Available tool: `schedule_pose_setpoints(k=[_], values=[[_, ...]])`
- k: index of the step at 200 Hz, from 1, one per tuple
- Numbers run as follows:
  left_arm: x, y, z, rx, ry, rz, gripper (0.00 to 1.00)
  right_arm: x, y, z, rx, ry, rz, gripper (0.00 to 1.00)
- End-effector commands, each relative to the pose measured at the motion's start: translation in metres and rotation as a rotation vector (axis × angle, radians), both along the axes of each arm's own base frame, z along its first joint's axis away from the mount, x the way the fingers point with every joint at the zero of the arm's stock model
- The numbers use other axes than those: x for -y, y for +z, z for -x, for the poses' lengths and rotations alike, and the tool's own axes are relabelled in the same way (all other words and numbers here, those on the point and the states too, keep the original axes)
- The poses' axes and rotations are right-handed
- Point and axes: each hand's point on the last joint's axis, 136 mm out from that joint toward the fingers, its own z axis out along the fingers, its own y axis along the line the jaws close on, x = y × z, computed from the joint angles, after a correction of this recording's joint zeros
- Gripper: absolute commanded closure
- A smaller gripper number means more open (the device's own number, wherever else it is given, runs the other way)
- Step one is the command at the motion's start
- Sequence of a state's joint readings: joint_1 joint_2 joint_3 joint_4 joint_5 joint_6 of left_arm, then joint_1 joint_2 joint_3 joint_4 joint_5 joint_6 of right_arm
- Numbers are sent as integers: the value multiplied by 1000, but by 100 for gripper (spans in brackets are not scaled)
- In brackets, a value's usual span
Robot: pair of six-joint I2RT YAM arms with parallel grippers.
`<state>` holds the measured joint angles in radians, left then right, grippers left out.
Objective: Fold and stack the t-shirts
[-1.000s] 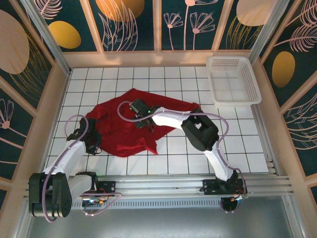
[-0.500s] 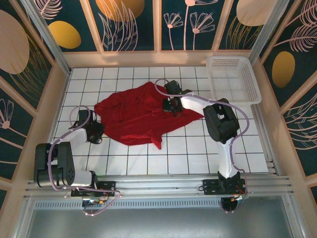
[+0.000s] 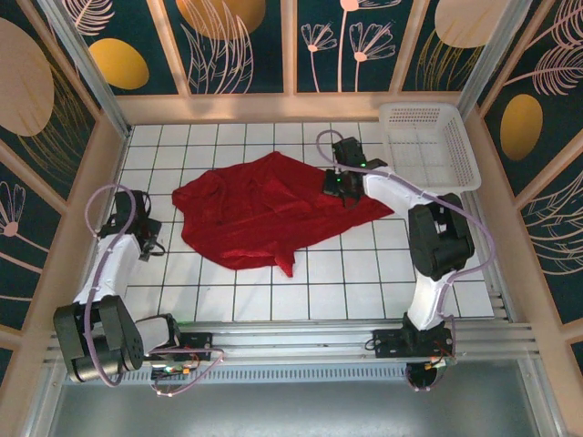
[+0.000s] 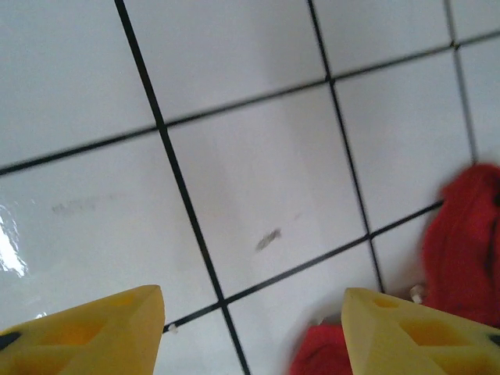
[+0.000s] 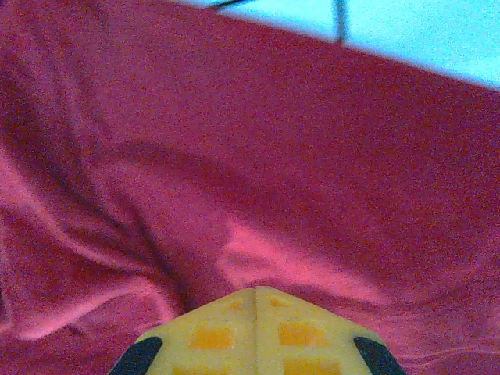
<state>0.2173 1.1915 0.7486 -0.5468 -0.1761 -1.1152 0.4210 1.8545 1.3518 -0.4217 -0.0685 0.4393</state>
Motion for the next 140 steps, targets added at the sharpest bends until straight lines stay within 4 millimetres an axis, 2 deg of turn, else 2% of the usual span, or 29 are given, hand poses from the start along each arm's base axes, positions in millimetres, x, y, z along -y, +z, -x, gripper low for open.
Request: schedule_pose_setpoints(k=[1, 16, 35, 48, 70, 87, 125, 140], values=[[-2, 8, -7, 45, 65, 70, 41, 19, 8, -5, 29, -17, 40, 97], [13, 4, -25, 73, 22, 173, 43, 25, 7, -5, 30, -18, 61, 97], [45, -12, -42, 82, -93, 329, 46, 39, 0, 3, 9, -40, 84, 94], [70, -25, -42, 38, -182, 398, 45, 58, -6, 9, -18, -81, 68, 91], [104, -50, -25, -87, -295, 417, 43, 83, -10, 15, -47, -122, 58, 86], [106, -63, -10, -112, -267, 414, 43, 96, -10, 19, -65, -132, 77, 84], [101, -74, -7, -149, -278, 377, 44, 106, -8, 31, -73, -152, 77, 82], [99, -71, -4, -158, -270, 363, 44, 108, -7, 36, -75, -156, 77, 82]])
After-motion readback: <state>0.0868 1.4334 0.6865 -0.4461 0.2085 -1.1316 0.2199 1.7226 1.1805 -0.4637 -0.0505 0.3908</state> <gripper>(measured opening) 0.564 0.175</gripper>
